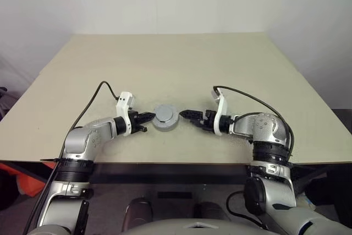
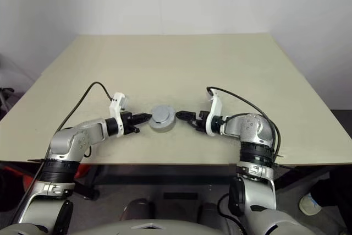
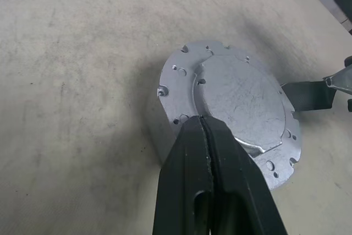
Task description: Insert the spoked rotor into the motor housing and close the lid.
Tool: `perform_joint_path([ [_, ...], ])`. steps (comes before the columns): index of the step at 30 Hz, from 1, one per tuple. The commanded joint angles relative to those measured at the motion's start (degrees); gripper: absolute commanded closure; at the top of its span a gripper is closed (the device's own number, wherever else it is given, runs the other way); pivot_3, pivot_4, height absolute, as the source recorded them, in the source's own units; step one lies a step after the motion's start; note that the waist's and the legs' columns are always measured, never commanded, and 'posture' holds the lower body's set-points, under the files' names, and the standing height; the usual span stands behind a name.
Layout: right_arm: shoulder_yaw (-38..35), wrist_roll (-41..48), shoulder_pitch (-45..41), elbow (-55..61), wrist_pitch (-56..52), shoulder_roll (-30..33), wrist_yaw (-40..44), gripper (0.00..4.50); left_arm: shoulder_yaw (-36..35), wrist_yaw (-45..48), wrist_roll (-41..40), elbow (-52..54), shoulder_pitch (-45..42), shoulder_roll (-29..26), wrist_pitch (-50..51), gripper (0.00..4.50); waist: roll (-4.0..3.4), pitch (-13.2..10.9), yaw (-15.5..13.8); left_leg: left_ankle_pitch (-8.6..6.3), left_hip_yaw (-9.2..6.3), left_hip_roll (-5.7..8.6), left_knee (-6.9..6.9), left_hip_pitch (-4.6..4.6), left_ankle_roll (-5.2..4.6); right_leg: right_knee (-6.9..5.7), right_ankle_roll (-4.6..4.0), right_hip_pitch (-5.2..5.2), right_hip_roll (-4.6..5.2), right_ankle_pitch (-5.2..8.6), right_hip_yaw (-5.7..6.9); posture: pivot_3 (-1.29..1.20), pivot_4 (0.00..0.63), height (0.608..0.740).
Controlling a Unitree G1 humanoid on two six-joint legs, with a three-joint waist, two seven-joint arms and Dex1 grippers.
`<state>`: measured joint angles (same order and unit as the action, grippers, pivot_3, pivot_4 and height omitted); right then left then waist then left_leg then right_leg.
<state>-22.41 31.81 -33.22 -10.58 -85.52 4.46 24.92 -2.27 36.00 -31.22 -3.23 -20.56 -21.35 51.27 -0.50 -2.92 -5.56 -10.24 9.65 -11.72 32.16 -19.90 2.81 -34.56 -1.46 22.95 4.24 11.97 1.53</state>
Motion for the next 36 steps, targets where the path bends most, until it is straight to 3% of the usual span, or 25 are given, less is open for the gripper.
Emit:
perform_joint_path([
  [1, -0.68, 1.44, -1.53, -3.59, 0.19, -1.97, -0.61, 0.02, 0.38, -0.99, 1.29, -0.52, 0.86, -0.82, 0.97, 4.5, 0.0, 0.01, 0.03, 0.0, 0.0, 0.0, -0.01, 0.01, 0.0, 0.0, 0.0, 0.0, 0.0, 0.0, 0.0, 0.0, 0.0, 0.74],
  [11, 0.9, 1.32, -5.86, -13.89, 6.29, -7.69, -0.26, 0.02, 0.35, -1.74, 1.53, -0.32, 0.64, -0.56, 0.72, 4.5, 0.0, 0.02, 0.54, 0.08, 0.05, -0.03, -0.17, 0.27, 0.14, -0.02, 0.01, 0.01, -0.02, 0.0, 0.01, 0.0, 0.0, 0.74],
  [19, 2.36, 0.79, -7.96, -19.08, 10.3, -8.66, 0.19, 0.02, -0.26, -2.26, 1.57, 0.06, 1.52, -0.67, 0.32, 4.5, 0.01, 0.03, 1.14, 0.1, 0.07, -0.03, -0.29, 0.27, 0.17, -0.01, 0.0, 0.03, -0.02, 0.01, 0.01, 0.0, 0.0, 0.74],
  [22, 2.31, 0.02, -8.37, -21.16, 12.28, -8.33, -0.72, 0.65, -0.69, -2.8, 1.59, 0.34, 1.89, -0.41, 0.22, 4.5, 0.02, 0.04, 1.4, 0.1, 0.07, -0.03, -0.29, 0.29, 0.18, -0.01, 0.0, 0.02, -0.02, 0.01, 0.0, 0.0, 0.0, 0.74],
  [27, 3.32, 0.46, -9.02, -21.29, 13.13, -7.81, 0.01, 2.35, -0.91, -3.09, 1.73, 0.54, 2.15, -0.15, 0.13, 4.5, -0.03, 0.02, 1.49, 0.11, 0.09, -0.03, -0.29, 0.24, 0.18, -0.01, 0.0, 0.09, -0.02, 0.01, -0.01, 0.0, 0.0, 0.74],
  [36, 1.22, 1.63, -9.98, -23.16, 14.79, -6.07, -1.2, 2.48, -3.71, -3.82, 1.12, -1.12, 0.83, 1.03, -2.04, 4.5, -0.02, 0.02, 1.45, 0.11, 0.11, -0.03, -0.3, 0.22, 0.18, -0.01, 0.0, 0.09, -0.02, 0.01, -0.01, 0.0, 0.0, 0.74],
])
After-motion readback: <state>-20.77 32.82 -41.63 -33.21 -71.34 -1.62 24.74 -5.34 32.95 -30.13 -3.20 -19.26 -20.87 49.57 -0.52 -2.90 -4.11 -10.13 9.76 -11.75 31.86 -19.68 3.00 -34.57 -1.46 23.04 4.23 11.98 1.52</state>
